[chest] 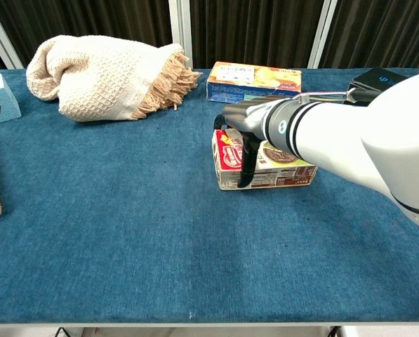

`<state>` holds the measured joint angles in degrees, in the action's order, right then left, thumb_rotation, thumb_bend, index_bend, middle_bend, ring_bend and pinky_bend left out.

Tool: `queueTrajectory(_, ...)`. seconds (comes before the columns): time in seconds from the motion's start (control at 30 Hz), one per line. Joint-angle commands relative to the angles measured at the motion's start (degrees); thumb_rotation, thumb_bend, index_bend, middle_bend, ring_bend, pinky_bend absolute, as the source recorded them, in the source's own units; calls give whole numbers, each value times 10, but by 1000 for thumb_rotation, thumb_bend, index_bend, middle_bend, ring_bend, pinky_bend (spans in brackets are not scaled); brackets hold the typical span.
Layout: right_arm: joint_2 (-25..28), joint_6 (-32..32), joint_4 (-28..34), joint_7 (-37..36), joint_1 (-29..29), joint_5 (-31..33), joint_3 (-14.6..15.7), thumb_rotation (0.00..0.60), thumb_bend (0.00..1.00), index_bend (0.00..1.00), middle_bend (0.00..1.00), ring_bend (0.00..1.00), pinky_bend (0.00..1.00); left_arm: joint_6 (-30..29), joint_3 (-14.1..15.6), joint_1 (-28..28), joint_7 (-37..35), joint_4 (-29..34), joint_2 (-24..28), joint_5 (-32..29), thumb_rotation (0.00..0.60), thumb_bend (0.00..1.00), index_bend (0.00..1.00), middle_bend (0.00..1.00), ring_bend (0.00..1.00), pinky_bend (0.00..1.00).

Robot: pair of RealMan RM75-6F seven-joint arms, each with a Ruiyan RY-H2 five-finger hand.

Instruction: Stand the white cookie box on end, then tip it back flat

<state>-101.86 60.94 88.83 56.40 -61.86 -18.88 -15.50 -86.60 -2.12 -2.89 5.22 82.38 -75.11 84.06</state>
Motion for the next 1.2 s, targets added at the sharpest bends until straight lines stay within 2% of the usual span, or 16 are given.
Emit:
queueTrajectory(0.03,14,2,15,-77,31,-48,-11,600,179,372,422,368,319,0,0,0,-2,0,0,1,600,0,71,56,0,0)
queueTrajectory(0.17,59,-2,60,-188,84,-123,-21,600,180,396,437,382,337,0,0,-1,-3,-1,0,3,600,0,71,56,0,0)
queueTrajectory(0.3,114,-19,99,-336,154,-228,-26,600,180,396,440,386,346,0,-1,-2,-5,-1,0,5,600,0,71,56,0,0)
queueTrajectory(0.4,133,-31,97,-450,197,-301,-27,600,179,397,442,386,350,0,-1,-3,-5,-2,-2,5,600,0,71,56,0,0)
queueTrajectory(0.43,136,-37,88,-510,215,-339,-26,600,179,397,443,386,350,1,-1,-3,-5,-2,-3,5,600,0,71,56,0,0)
queueTrajectory(0.6,101,-37,-18,-761,259,-501,-10,600,179,391,448,386,349,8,-1,-7,0,0,-6,4,600,0,71,56,0,0)
queueTrajectory(0.8,30,10,-157,-965,265,-615,17,600,179,377,447,359,342,7,-2,-8,7,7,-4,4,600,0,71,56,0,0)
queueTrajectory(0.93,-14,37,-234,-1053,262,-650,29,600,180,377,447,352,334,8,-3,-8,9,10,-2,3,600,0,71,56,0,0)
queueTrajectory(1.2,-83,83,-355,-1161,256,-677,40,600,180,369,447,336,319,9,-2,-8,8,11,-2,2,600,0,71,56,0,0)
